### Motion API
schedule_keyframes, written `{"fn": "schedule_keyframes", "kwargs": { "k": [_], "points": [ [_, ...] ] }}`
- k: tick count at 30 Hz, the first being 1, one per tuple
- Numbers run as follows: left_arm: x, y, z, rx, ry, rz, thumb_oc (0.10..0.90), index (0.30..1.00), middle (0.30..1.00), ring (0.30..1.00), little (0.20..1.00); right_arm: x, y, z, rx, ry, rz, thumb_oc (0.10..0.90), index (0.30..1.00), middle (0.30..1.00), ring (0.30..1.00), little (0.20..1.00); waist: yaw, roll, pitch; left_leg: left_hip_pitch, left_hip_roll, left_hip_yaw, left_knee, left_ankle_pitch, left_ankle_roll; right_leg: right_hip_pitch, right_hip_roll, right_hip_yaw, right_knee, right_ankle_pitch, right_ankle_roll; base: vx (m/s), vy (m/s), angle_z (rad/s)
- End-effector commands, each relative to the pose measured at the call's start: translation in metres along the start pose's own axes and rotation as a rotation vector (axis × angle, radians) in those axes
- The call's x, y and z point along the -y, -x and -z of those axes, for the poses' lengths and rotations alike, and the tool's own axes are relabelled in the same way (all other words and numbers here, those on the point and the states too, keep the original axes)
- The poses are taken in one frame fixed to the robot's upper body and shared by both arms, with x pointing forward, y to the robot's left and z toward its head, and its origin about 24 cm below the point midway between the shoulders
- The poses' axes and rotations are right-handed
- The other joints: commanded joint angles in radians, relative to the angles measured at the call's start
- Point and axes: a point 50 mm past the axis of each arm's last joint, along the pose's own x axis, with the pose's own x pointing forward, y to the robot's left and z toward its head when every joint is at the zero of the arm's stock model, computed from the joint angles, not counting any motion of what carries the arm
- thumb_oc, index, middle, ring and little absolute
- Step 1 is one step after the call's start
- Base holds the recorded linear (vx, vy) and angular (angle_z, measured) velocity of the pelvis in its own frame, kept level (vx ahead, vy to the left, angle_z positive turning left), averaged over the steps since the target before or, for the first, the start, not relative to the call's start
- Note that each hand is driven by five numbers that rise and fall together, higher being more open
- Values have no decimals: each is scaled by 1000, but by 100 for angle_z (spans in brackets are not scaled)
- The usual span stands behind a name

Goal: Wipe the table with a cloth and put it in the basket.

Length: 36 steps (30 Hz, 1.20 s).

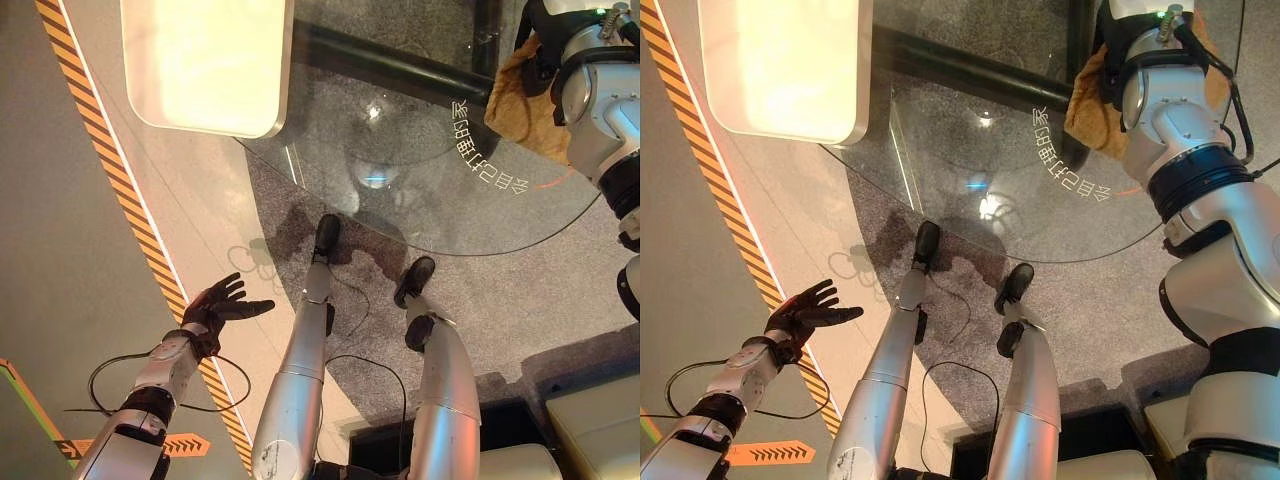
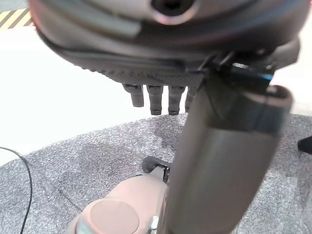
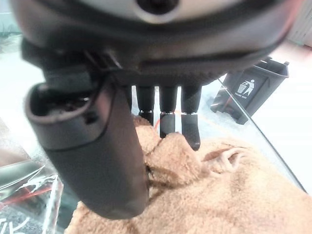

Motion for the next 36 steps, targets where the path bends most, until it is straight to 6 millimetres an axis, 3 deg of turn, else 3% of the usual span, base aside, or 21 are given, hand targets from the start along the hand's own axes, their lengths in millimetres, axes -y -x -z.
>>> {"fn": "schedule_keyframes", "kwargs": {
  "k": [1, 22, 36],
  "points": [
    [-15, 13, 22, -54, -17, -46, 800, 900, 900, 900, 900, 56, 8, -78, 273, -54, 247, 100, 300, 300, 300, 200, 60, -7, -11, 8, -93, 13, 62, -90, 99, 83, 1, -63, -229, 151, 60, 15, 17, 10],
    [-14, 19, 33, -60, -26, -23, 800, 900, 900, 900, 900, 73, 32, -144, 488, -86, 336, 100, 300, 300, 300, 200, 106, -3, -11, 15, -109, -13, 70, -93, 104, 116, -10, -93, -236, 146, 70, 6, 9, 3],
    [-16, 22, 37, -62, -33, -21, 800, 900, 900, 900, 900, 80, 53, -175, 622, -84, 379, 100, 300, 300, 300, 200, 124, -8, -11, 12, -114, -21, 78, -93, 108, 127, -15, -107, -234, 146, 77, 4, 4, 3]
  ]
}}
